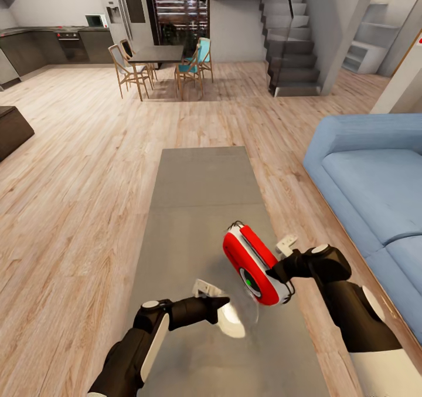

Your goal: Turn on the radio receiver that's on the table in the living room.

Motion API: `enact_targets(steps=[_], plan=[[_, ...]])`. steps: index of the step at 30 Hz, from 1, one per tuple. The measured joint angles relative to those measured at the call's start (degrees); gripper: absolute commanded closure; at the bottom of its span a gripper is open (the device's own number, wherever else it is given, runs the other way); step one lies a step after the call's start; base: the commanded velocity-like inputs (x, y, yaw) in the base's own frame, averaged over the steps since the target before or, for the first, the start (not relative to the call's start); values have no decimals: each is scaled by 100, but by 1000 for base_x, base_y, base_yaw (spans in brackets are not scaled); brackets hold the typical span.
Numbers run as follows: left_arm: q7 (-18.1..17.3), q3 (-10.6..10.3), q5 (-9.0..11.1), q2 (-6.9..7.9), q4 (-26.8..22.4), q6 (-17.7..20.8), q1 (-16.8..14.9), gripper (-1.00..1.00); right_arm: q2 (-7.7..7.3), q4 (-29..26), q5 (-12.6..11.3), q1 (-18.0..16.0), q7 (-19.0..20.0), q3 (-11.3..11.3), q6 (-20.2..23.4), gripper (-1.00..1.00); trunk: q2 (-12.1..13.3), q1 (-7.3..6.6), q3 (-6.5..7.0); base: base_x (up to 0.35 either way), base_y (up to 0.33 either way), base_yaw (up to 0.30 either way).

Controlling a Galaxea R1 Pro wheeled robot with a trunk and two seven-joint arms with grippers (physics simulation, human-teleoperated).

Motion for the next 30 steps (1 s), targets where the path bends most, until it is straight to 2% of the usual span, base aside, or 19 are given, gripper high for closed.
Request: enact_targets(steps=[4, 7, 9, 11, 15, 19, 24, 30], plan=[[-164, 17, 6, 138, -48, 16, 0, 100, -10, 1, 13, 0, -50, -126, -2, 100, 0, 0, 0, 0, 0, 0], [-544, 87, 41, 329, -186, 30, 0, 100, -12, 8, -13, 0, -141, -157, 7, 100, 0, 0, 0, 0, 0, 0], [-806, 281, 156, 441, -265, 62, 0, 100, -7, 13, 16, 0, -253, -170, -15, 100, 0, 0, 0, 0, 0, 0], [-1030, 654, 374, 554, -340, 129, -1, 100, 10, 14, -21, 0, -449, -177, -14, 100, 0, 0, 0, 0, 0, 0], [-1165, 965, 523, 627, -369, 178, 0, 100, 29, 18, -33, 1, -630, -178, -9, 100, 0, 0, 0, 0, 0, 0], [-1195, 1031, 553, 669, -314, 172, 0, 100, 43, 14, -44, 1, -666, -174, 13, 100, 0, 0, 0, 0, 0, 0], [-1177, 1045, 561, 797, -232, 123, 0, 100, 60, 21, -28, 1, -679, -166, 27, 100, 0, 0, 0, 0, 0, 0], [-1117, 1040, 537, 798, -231, 105, 0, 100, 66, 25, -26, 1, -687, -162, 17, 100, 0, 0, 0, 0, 0, 0]])
